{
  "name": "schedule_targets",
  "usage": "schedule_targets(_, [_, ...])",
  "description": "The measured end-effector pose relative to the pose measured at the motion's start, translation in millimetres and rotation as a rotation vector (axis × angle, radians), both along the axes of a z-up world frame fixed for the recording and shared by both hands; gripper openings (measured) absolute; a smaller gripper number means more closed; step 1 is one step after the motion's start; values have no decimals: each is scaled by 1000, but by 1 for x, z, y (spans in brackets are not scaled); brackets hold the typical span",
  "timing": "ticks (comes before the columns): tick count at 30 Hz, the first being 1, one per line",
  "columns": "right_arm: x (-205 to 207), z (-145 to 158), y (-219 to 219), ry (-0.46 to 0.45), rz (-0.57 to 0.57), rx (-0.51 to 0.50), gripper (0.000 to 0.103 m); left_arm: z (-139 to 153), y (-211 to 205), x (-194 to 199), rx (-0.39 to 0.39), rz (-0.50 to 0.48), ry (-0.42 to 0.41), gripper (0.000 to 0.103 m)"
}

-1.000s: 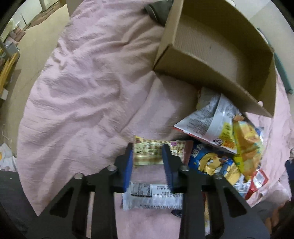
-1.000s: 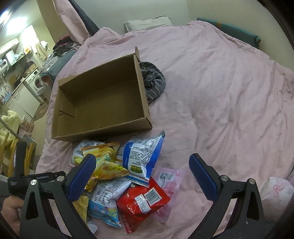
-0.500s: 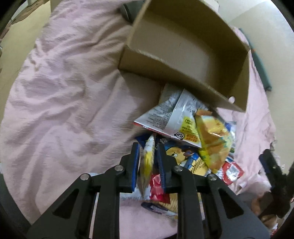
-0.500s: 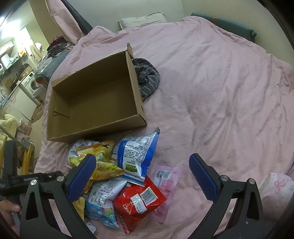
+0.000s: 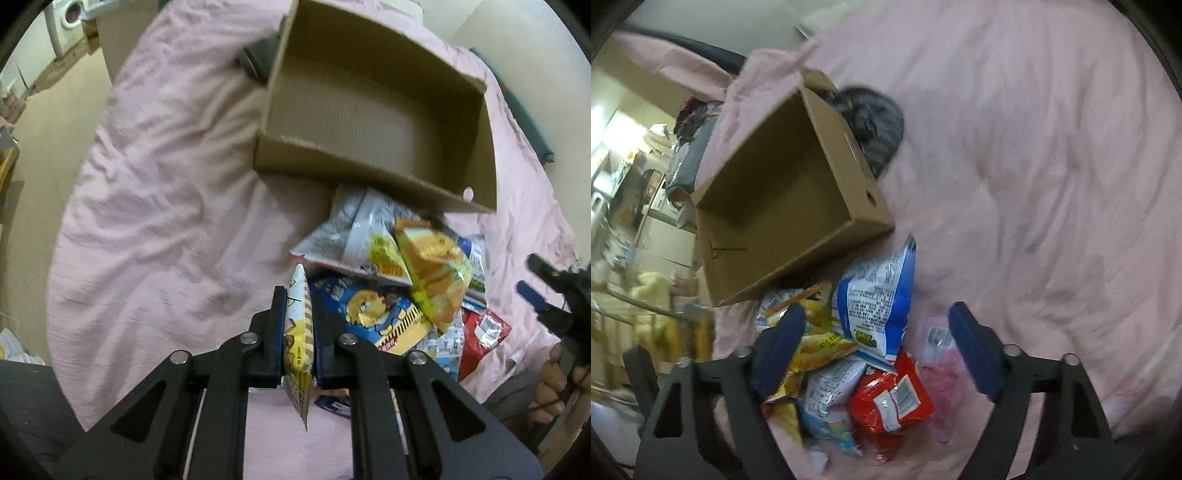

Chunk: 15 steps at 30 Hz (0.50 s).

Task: Organize snacks
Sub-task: 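Grasp a yellow snack bar with the left tool while the right tool grasps a blue-white chip bag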

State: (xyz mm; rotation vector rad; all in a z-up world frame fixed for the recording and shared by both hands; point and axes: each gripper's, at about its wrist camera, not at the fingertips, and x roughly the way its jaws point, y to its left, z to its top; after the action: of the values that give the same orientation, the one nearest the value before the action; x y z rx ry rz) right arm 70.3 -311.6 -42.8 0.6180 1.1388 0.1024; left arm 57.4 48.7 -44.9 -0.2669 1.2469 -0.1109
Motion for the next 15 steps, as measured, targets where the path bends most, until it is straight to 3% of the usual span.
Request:
schedule_targets(6, [30,-35,16,134,55,16,72,3,25,5,-5,43,-1,9])
schedule_targets(11, [42,-54,28,180,67,-37,72,-10,-9,10,17,44,-18,9])
schedule_targets(15, [42,-60,40,195,108,-26,54,-9,-10,8,34,28,-40,9])
